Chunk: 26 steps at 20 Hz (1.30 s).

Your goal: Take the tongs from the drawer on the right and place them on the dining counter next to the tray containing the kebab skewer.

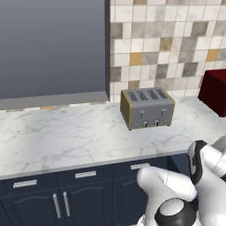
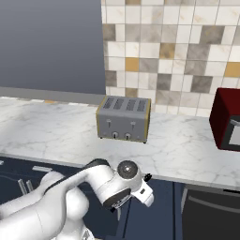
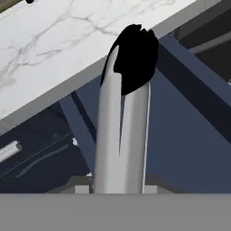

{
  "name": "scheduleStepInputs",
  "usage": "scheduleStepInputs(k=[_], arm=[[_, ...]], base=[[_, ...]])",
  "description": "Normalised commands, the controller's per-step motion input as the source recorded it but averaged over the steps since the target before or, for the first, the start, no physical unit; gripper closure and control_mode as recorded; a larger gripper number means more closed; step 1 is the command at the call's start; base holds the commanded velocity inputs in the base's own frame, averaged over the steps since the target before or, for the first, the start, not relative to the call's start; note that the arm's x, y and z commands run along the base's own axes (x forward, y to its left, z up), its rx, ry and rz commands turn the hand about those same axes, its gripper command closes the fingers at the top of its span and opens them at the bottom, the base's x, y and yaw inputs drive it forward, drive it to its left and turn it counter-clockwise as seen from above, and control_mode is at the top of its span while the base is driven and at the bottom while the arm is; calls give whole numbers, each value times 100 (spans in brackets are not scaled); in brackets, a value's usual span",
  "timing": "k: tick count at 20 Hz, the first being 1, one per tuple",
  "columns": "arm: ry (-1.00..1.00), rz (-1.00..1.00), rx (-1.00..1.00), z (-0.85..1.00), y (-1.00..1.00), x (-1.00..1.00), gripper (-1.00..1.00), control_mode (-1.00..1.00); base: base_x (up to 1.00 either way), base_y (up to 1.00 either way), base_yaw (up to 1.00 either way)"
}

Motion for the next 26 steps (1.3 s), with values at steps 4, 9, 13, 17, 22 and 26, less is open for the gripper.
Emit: scheduleStepInputs(k=[4, 9, 13, 17, 22, 26], arm=[[0, 0, 0, 100, 79, 6, 100, -100], [2, 0, -3, 100, 100, 9, 100, -100], [1, 0, -1, 100, 95, 38, 100, -100], [4, 0, 0, 100, 79, 41, 100, -100], [11, 0, -1, 65, 49, 26, 100, -100], [0, 0, 0, 0, 0, 0, 100, -100]], base=[[0, 0, 0], [0, 0, 0], [0, 0, 0], [0, 0, 0], [0, 0, 0], [0, 0, 0]])
